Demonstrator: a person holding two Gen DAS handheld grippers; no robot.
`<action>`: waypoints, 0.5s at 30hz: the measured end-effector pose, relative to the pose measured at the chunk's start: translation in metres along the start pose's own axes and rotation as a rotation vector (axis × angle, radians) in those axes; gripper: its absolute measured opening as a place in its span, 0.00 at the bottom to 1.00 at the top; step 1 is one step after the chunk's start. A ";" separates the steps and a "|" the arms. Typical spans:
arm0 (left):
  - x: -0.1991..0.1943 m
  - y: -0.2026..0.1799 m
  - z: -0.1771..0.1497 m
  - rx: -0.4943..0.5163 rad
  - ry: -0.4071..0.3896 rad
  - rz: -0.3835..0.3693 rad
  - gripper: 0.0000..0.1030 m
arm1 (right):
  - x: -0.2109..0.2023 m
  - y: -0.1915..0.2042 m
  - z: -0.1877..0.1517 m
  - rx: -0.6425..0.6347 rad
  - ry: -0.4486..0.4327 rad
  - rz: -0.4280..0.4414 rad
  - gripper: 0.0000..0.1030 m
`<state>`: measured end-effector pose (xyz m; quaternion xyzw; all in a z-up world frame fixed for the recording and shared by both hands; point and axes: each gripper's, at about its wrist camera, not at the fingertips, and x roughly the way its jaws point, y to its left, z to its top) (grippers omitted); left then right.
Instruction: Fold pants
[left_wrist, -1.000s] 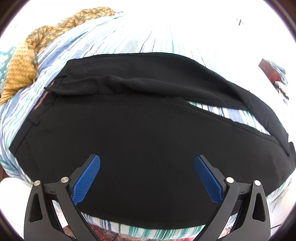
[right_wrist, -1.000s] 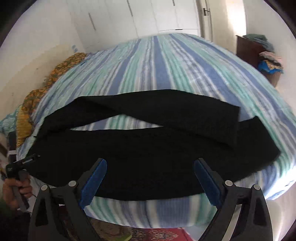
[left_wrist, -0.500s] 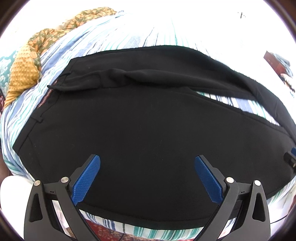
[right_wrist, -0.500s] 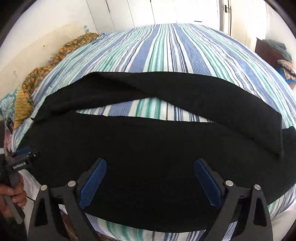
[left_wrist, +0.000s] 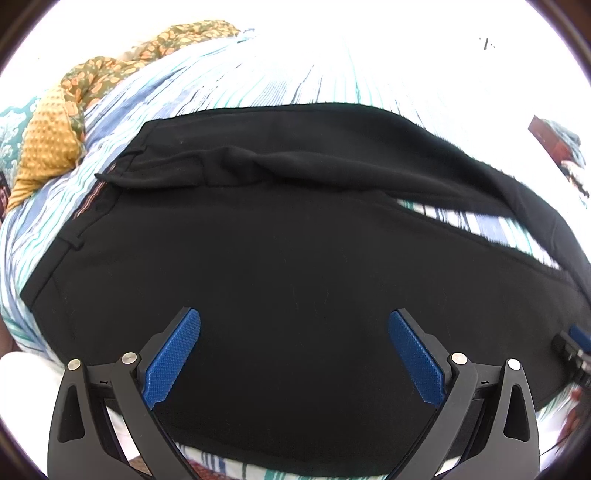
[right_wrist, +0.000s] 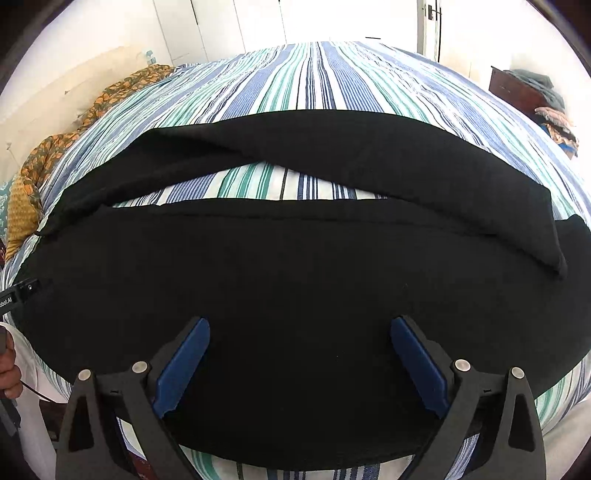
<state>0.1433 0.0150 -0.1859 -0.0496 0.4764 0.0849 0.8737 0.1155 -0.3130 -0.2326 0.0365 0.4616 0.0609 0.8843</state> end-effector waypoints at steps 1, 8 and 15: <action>0.001 -0.001 0.004 -0.001 -0.010 0.004 0.99 | 0.001 0.000 -0.001 -0.002 0.004 0.008 0.98; 0.018 0.011 0.005 -0.045 -0.014 0.006 0.99 | -0.046 -0.037 0.000 0.218 -0.176 0.223 0.98; 0.022 0.009 -0.003 0.001 0.002 0.040 0.99 | -0.025 -0.115 0.002 0.633 -0.199 0.361 0.93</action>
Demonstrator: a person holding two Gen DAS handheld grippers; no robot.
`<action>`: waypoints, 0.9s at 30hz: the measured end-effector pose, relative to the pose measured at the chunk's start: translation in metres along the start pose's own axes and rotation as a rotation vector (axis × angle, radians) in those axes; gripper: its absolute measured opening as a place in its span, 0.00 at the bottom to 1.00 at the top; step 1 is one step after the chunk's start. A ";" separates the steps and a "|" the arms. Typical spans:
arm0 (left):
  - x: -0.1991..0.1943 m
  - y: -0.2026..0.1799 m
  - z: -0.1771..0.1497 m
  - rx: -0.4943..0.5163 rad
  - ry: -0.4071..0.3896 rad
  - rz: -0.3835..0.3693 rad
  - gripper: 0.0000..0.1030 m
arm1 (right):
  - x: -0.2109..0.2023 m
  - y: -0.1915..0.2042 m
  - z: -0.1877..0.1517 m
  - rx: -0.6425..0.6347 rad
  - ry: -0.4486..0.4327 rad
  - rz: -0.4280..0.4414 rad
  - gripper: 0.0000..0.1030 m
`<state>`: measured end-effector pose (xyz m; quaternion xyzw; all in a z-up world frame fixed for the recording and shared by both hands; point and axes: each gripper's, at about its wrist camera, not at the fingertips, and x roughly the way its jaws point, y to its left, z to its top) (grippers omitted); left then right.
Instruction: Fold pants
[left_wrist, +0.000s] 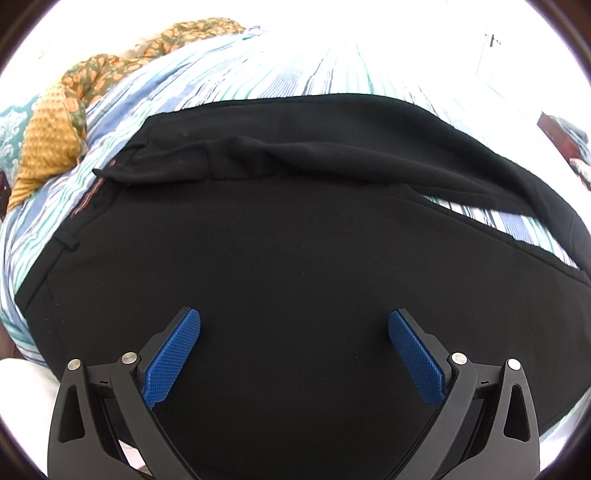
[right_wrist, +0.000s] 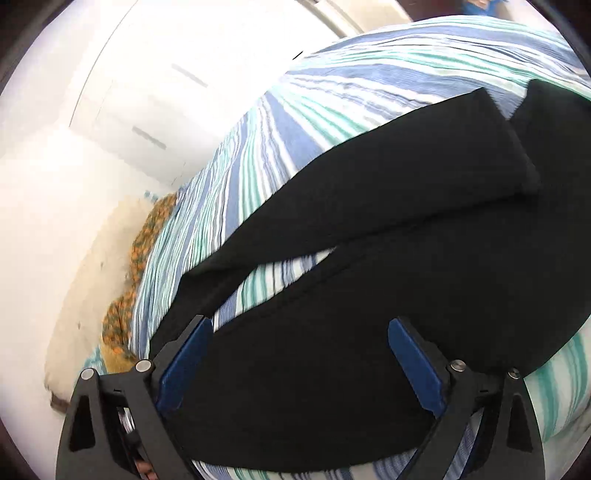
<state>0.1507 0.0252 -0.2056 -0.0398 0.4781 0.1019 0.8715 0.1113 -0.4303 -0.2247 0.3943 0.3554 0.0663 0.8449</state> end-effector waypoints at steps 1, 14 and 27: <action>0.001 0.000 -0.001 -0.002 0.003 -0.002 0.99 | -0.001 -0.008 0.010 0.052 -0.031 -0.010 0.92; -0.012 -0.002 0.018 -0.010 0.057 -0.138 0.99 | -0.020 -0.051 0.078 0.284 -0.178 -0.180 0.05; 0.094 -0.010 0.199 -0.271 0.224 -0.416 0.99 | -0.127 0.076 0.082 -0.259 -0.218 0.007 0.05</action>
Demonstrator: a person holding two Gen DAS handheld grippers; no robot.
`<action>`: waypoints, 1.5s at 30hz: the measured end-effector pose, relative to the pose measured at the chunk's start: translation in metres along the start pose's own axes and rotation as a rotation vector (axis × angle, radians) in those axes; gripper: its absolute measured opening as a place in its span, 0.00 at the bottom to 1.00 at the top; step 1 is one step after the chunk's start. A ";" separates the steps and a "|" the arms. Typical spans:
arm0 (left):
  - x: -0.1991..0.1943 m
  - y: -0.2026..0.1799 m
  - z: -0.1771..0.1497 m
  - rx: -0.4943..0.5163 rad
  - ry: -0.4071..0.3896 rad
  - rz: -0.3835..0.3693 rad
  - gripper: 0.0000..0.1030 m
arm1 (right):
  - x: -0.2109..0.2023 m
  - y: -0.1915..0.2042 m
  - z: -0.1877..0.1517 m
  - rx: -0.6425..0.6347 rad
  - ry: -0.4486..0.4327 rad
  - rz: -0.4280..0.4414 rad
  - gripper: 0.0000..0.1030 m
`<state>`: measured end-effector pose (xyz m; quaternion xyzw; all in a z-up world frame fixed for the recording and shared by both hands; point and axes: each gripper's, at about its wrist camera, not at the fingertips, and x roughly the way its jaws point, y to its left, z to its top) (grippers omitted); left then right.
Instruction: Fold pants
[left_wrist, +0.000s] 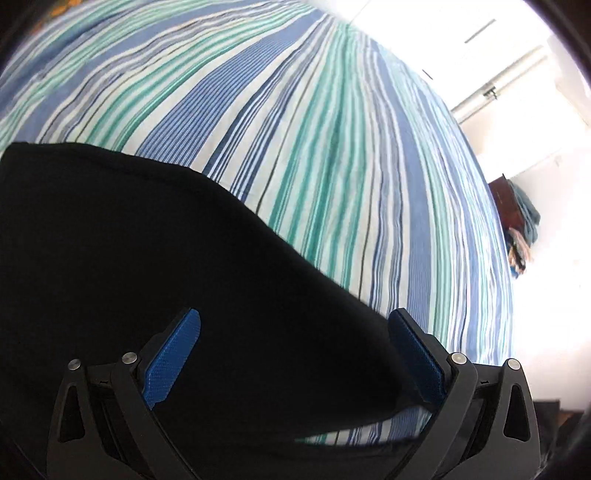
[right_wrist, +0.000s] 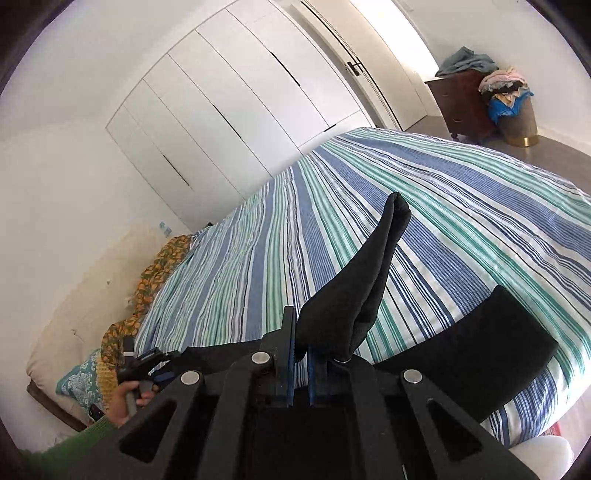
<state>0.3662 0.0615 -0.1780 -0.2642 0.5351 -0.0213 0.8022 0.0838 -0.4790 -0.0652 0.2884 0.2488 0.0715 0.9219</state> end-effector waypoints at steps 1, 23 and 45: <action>0.007 0.005 0.007 -0.042 0.019 -0.008 0.98 | -0.007 0.002 0.001 0.002 -0.007 0.015 0.05; -0.146 0.049 -0.210 -0.023 -0.228 0.047 0.13 | 0.028 -0.075 0.038 0.030 0.194 -0.063 0.05; -0.100 0.052 -0.233 -0.038 -0.072 0.050 0.15 | 0.056 -0.168 -0.026 0.023 0.465 -0.469 0.05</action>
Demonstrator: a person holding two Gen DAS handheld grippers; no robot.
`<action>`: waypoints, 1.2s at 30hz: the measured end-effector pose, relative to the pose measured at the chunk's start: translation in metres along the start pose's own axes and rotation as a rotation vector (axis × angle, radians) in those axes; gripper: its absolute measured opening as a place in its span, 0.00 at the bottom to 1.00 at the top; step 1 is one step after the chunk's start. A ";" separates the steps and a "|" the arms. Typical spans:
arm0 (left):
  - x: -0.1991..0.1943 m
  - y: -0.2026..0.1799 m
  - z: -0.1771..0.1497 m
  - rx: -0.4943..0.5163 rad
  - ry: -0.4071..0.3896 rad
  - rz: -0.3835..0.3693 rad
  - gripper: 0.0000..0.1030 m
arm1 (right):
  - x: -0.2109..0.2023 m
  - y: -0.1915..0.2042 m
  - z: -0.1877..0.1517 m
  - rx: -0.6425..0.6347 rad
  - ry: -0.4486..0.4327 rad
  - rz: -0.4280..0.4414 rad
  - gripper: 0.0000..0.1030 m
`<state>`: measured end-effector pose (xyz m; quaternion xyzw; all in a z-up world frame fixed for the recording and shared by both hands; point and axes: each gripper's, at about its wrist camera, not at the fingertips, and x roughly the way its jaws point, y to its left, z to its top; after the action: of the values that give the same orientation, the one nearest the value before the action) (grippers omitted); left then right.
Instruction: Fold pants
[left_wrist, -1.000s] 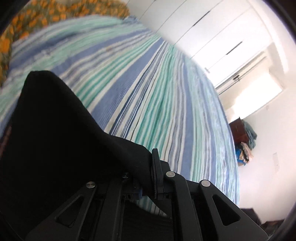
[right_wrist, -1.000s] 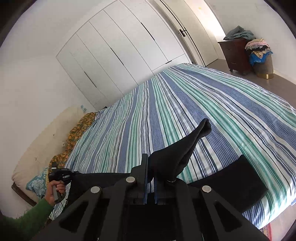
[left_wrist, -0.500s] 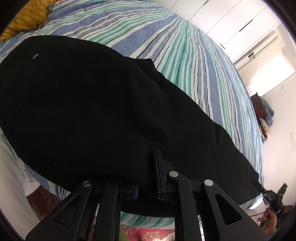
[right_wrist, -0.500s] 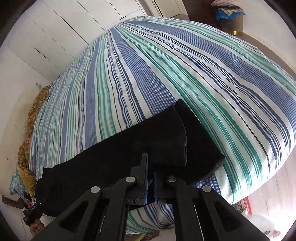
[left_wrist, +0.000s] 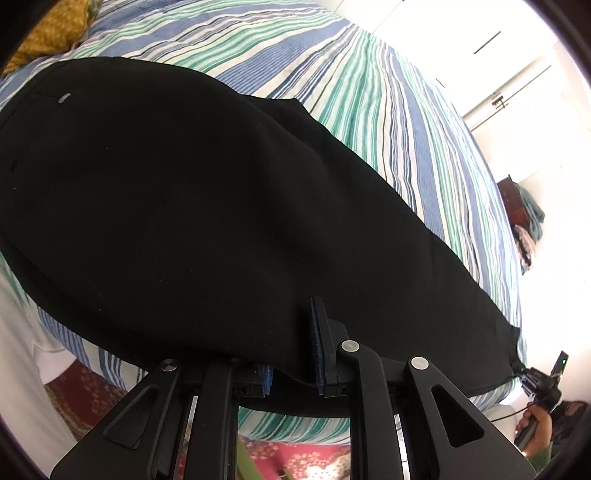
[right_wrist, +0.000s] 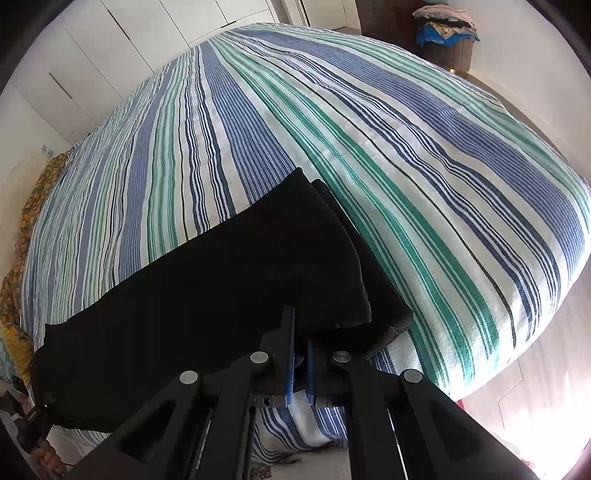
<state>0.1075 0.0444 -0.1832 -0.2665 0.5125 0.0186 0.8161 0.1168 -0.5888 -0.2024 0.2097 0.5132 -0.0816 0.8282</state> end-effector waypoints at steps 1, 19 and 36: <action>-0.001 0.001 0.000 -0.003 -0.004 -0.004 0.11 | 0.001 -0.002 0.000 0.006 0.005 0.002 0.05; 0.013 -0.003 -0.004 0.064 0.026 0.065 0.04 | -0.004 -0.002 -0.002 0.007 -0.018 -0.028 0.05; -0.041 -0.035 0.030 0.322 -0.238 0.289 0.68 | -0.092 0.029 -0.039 -0.053 -0.264 -0.017 0.83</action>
<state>0.1236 0.0375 -0.1241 -0.0527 0.4421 0.0843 0.8914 0.0530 -0.5538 -0.1283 0.1709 0.4035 -0.1019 0.8931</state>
